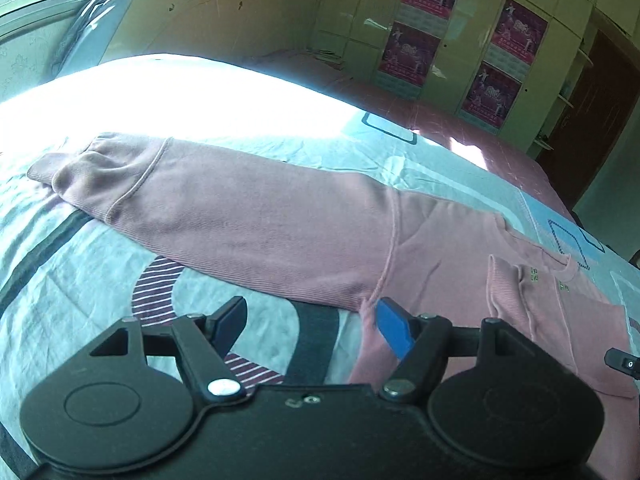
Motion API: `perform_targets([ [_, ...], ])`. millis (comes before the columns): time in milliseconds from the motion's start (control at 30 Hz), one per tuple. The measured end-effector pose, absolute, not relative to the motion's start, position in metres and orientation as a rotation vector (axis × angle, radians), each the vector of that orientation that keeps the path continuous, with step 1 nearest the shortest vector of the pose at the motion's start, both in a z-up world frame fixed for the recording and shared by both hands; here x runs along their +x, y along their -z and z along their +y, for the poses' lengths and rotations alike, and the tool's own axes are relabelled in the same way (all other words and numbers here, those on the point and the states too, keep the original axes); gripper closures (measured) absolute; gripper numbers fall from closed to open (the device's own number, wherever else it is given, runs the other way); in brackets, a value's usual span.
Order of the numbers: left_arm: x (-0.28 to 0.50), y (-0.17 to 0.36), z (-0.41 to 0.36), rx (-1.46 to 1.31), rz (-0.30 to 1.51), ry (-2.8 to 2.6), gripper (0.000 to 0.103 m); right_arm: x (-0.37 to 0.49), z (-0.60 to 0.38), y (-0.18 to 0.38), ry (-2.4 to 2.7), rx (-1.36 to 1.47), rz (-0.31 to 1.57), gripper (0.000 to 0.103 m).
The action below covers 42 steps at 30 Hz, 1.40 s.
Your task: Fold small clothes
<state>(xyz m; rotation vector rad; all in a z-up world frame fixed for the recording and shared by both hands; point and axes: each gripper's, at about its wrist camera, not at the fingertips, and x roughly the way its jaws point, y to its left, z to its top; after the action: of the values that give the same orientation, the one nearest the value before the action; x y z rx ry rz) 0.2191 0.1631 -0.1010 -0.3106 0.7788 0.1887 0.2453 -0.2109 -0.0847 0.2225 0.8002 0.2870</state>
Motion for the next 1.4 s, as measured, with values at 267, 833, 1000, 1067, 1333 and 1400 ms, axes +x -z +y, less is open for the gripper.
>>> perform_targets([
  [267,0.221,0.111,0.227,-0.338,0.793,-0.220,0.033,0.271,-0.118,0.105,-0.351,0.128,0.826,0.046],
  [833,0.229,0.132,0.313,-0.474,0.815,-0.267,0.032,0.294,-0.065,0.133,-0.343,0.043,0.840,0.087],
  [1000,0.235,0.134,0.329,-0.543,0.799,-0.282,0.031,0.288,-0.083,0.108,-0.345,0.173,0.773,0.063],
  [1067,0.236,0.134,0.335,-0.556,0.782,-0.308,0.031,0.289,-0.088,0.104,-0.316,0.187,0.754,0.063],
  [1333,0.258,0.143,0.374,-0.658,0.703,-0.372,0.037,0.301,-0.113,0.113,-0.123,0.201,0.781,0.064],
  [1400,0.261,0.145,0.380,-0.688,0.674,-0.390,0.046,0.302,-0.119,0.117,-0.090,0.205,0.793,0.064],
])
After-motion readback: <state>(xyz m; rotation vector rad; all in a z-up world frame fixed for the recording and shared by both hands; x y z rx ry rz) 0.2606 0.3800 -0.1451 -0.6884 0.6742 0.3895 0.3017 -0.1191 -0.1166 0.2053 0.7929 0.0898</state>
